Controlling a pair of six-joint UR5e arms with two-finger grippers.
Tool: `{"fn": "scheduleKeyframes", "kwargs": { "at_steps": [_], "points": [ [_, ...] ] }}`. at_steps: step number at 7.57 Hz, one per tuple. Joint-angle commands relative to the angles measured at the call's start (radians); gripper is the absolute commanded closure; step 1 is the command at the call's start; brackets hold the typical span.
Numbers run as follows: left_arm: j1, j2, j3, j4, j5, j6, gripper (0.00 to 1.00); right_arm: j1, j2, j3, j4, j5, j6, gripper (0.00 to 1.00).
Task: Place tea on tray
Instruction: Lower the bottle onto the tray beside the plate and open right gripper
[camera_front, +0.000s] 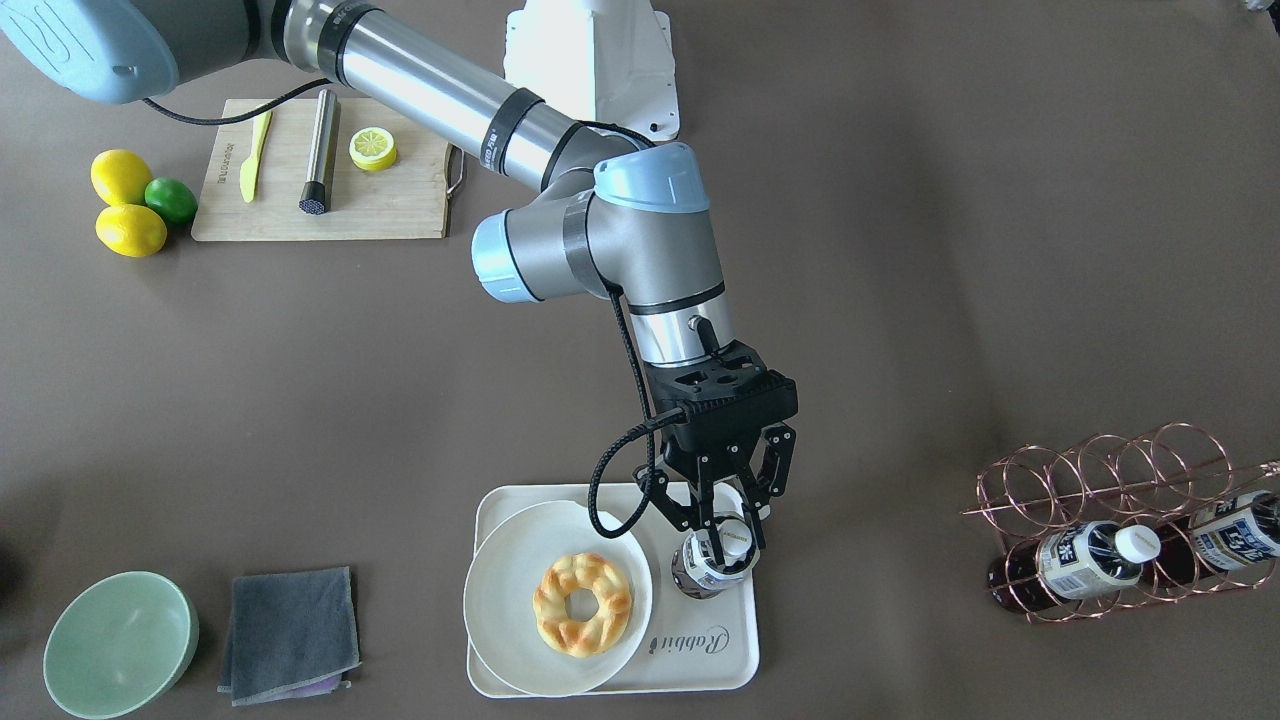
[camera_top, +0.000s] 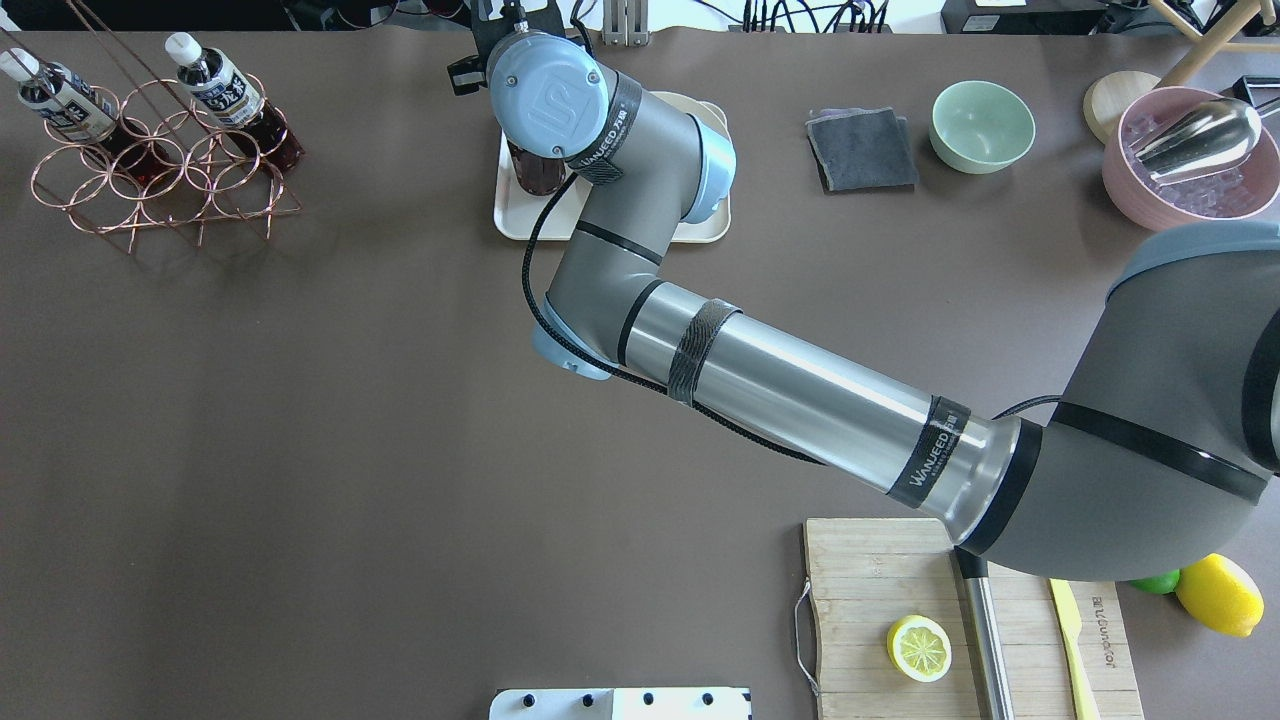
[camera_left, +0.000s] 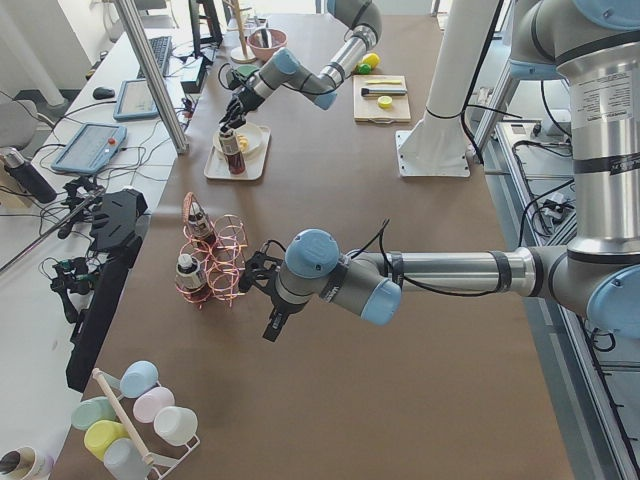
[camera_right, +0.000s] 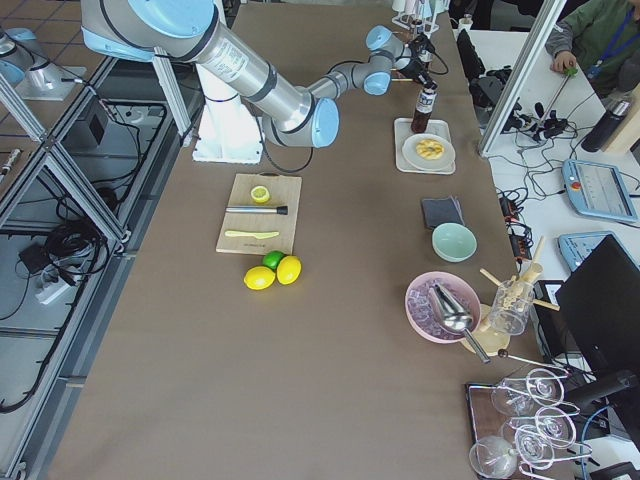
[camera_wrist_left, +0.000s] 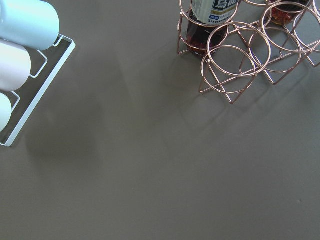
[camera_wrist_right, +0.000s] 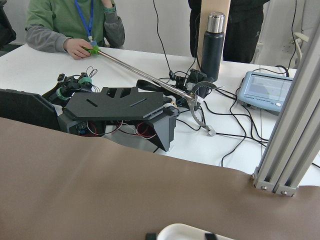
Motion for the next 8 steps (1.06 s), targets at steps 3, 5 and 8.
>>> {"fn": "scheduleKeyframes", "kwargs": {
  "at_steps": [3, 5, 8],
  "points": [
    [0.0, 0.0, -0.006, 0.0, -0.002, 0.0, 0.01, 0.017, 0.006, 0.061, -0.008, 0.009, 0.014, 0.0],
    [-0.002, 0.002, -0.015, 0.001, -0.002, 0.0, 0.01, 0.071, -0.002, 0.145, -0.076, 0.173, 0.015, 0.0],
    [-0.006, 0.009, -0.034, 0.015, -0.008, -0.003, 0.01, 0.195, -0.214, 0.54, -0.383, 0.484, 0.005, 0.0]
  ]
}}
